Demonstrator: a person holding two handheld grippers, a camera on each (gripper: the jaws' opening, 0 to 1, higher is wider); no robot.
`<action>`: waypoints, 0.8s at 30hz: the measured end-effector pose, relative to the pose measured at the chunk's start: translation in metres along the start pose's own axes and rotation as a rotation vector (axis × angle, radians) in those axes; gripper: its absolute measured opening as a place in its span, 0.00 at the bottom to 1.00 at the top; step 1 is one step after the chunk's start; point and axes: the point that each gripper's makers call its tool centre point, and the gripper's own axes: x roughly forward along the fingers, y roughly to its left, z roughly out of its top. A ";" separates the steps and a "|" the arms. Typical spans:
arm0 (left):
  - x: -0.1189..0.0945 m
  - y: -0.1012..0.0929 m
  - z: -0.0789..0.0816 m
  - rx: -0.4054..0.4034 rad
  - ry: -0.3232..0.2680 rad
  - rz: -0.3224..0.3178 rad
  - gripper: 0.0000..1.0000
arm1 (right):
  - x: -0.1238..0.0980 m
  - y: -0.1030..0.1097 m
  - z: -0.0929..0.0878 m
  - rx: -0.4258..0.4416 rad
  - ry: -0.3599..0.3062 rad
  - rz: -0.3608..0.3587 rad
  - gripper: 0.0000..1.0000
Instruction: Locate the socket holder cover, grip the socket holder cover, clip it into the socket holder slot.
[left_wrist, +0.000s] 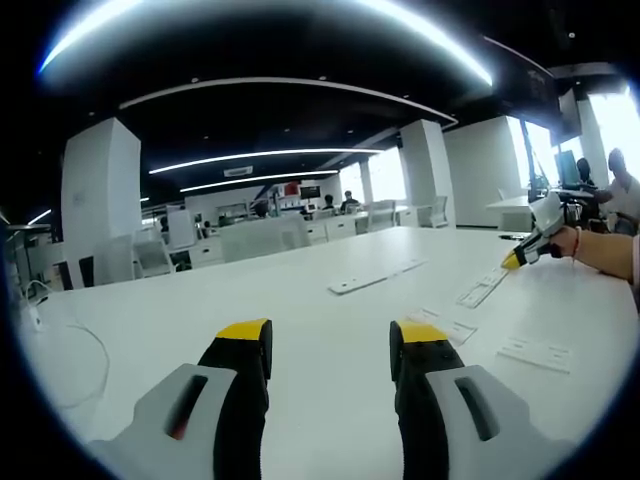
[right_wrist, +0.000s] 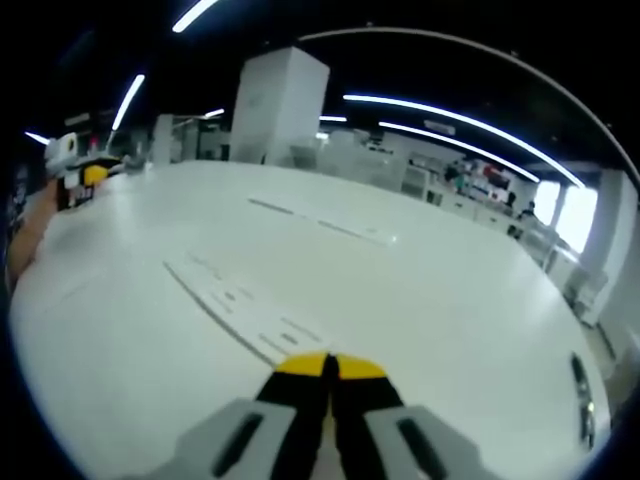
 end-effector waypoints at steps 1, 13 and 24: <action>0.000 0.000 0.000 0.000 0.000 0.000 0.48 | 0.000 0.000 0.000 0.001 0.000 0.000 0.04; 0.001 0.003 0.000 0.000 0.003 0.001 0.48 | 0.000 0.003 0.001 -0.009 0.003 -0.003 0.04; 0.000 0.002 0.000 0.000 0.003 0.000 0.48 | 0.000 0.003 0.001 -0.020 0.005 -0.004 0.04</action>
